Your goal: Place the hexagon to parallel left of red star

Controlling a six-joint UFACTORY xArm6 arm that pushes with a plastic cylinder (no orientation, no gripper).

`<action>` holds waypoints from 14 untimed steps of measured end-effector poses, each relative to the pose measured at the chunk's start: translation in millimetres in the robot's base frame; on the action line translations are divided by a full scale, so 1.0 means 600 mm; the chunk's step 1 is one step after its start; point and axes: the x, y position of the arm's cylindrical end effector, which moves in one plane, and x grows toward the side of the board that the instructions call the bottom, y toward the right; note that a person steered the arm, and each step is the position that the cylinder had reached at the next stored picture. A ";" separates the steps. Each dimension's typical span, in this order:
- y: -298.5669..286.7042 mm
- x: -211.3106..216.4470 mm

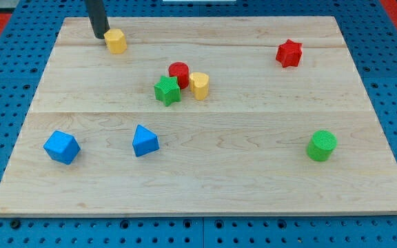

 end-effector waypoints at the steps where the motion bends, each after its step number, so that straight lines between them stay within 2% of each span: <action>1: 0.050 0.040; 2: 0.038 -0.012; 3: 0.148 0.038; 4: 0.143 0.094; 5: 0.160 0.039; 6: 0.131 0.039; 13: 0.131 0.039; 14: 0.079 0.015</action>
